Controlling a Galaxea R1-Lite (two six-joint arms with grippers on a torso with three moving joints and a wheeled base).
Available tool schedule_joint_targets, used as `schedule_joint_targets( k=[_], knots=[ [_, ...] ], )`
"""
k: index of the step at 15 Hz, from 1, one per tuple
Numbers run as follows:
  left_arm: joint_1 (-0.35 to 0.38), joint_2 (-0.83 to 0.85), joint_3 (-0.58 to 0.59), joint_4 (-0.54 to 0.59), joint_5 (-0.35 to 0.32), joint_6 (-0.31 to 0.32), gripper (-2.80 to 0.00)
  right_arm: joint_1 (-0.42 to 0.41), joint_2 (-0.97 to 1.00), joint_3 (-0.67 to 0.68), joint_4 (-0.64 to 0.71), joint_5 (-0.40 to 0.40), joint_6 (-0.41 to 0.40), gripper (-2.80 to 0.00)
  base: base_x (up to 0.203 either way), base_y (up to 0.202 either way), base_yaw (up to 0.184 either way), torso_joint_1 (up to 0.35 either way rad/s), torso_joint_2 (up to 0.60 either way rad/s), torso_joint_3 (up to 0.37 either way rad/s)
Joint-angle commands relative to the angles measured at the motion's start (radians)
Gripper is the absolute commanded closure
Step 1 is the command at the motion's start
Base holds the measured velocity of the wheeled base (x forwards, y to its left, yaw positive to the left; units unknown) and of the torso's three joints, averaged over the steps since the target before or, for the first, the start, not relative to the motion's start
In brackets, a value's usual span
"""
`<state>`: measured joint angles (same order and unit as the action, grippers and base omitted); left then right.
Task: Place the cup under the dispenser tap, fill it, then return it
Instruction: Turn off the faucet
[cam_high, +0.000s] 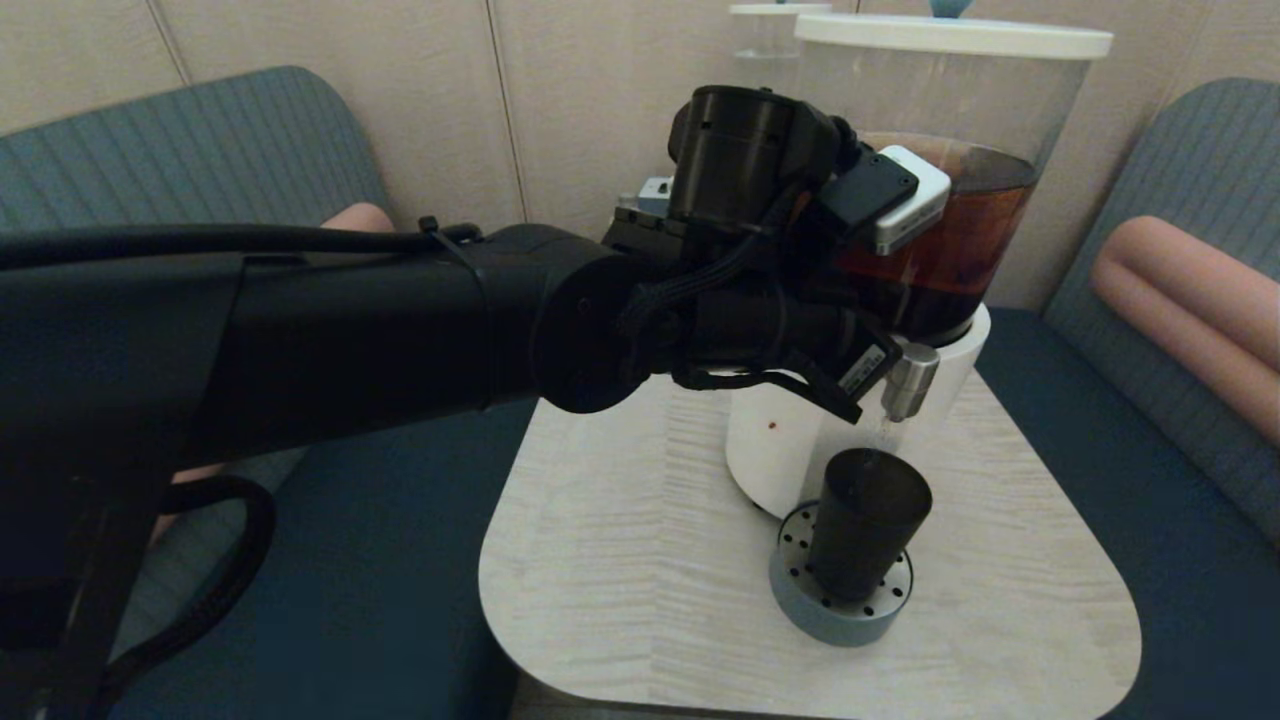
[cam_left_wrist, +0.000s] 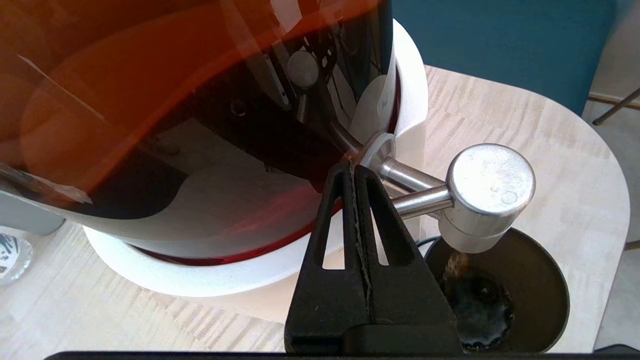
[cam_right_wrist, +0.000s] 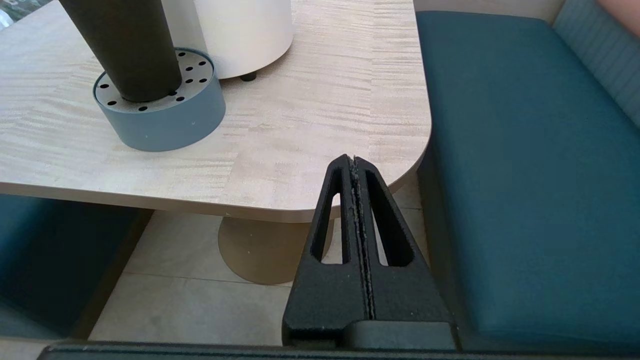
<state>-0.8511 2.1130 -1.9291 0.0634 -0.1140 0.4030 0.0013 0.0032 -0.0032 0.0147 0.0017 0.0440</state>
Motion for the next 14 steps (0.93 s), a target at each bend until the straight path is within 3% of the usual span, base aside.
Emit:
schedule_joint_targets(
  k=[1, 14],
  knots=[
    [0.003, -0.011, 0.005, 0.002, 0.001, 0.01, 0.0, 0.0, 0.0, 0.0, -0.001, 0.0, 0.0, 0.0, 0.0, 0.0, 0.0, 0.0, 0.0, 0.0],
    [0.032, -0.07, 0.096, 0.009, 0.007, 0.014, 0.0, 0.0, 0.0, 0.0, 0.001, 0.0, 0.0, 0.0, 0.0, 0.0, 0.0, 0.0, 0.0, 0.0]
  ],
)
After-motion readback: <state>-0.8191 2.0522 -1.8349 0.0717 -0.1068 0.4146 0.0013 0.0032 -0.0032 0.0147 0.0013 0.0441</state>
